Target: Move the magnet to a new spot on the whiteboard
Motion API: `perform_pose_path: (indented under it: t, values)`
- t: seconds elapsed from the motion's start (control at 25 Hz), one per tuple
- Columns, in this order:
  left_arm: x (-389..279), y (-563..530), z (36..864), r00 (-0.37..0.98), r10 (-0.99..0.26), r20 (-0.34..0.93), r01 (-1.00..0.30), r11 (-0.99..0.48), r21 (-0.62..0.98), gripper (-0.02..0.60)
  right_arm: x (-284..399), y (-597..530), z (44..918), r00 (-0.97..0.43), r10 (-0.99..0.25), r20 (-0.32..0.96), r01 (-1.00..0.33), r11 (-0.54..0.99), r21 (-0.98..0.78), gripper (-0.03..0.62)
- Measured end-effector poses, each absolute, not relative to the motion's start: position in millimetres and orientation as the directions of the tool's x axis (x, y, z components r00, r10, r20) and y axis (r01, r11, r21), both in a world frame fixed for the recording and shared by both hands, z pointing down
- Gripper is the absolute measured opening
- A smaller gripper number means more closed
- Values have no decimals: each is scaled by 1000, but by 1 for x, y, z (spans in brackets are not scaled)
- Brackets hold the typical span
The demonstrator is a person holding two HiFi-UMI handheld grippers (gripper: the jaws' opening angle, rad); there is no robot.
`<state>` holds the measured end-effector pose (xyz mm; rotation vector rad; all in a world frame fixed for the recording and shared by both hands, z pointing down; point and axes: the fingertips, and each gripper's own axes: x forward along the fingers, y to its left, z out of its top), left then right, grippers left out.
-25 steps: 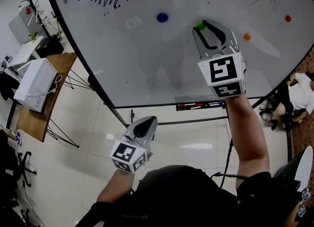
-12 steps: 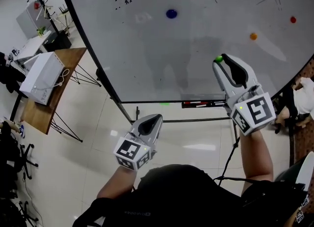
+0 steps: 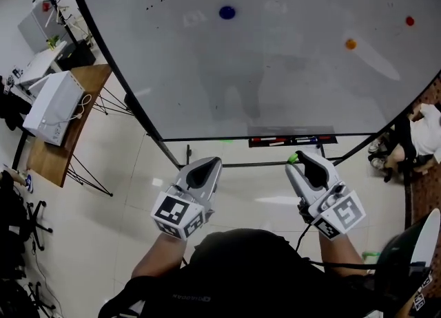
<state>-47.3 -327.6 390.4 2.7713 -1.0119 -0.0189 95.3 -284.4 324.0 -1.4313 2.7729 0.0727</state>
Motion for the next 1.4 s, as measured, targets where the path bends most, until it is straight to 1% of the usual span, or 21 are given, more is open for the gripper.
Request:
perform_pose_path:
  t: [0.2, 0.48, 0.64, 0.84, 1.08, 1.4]
  values:
    - [-39, -328, 391, 769, -637, 61, -636, -751, 177, 17, 100, -272, 372, -569, -822, 12, -819, 566, -95, 109]
    - [-33, -322, 384, 766, -640, 68, -640, -747, 178, 16, 95, -273, 380, -580, -815, -3, -807, 575, -136, 109]
    - [-36, -322, 390, 755, -653, 67, -653, -737, 177, 16, 97, -276, 380, -581, -814, -7, -805, 576, -142, 109]
    - [-34, -320, 396, 757, -646, 100, -653, -738, 170, 15, 97, -277, 383, -584, -812, 4, -804, 577, -146, 109]
    - [-30, -316, 379, 774, -633, 20, -625, -759, 182, 17, 95, -280, 384, -589, -808, 12, -802, 583, -130, 109]
    - [-32, -317, 382, 763, -646, 38, -642, -748, 167, 17, 94, -279, 387, -592, -806, 19, -801, 585, -126, 109]
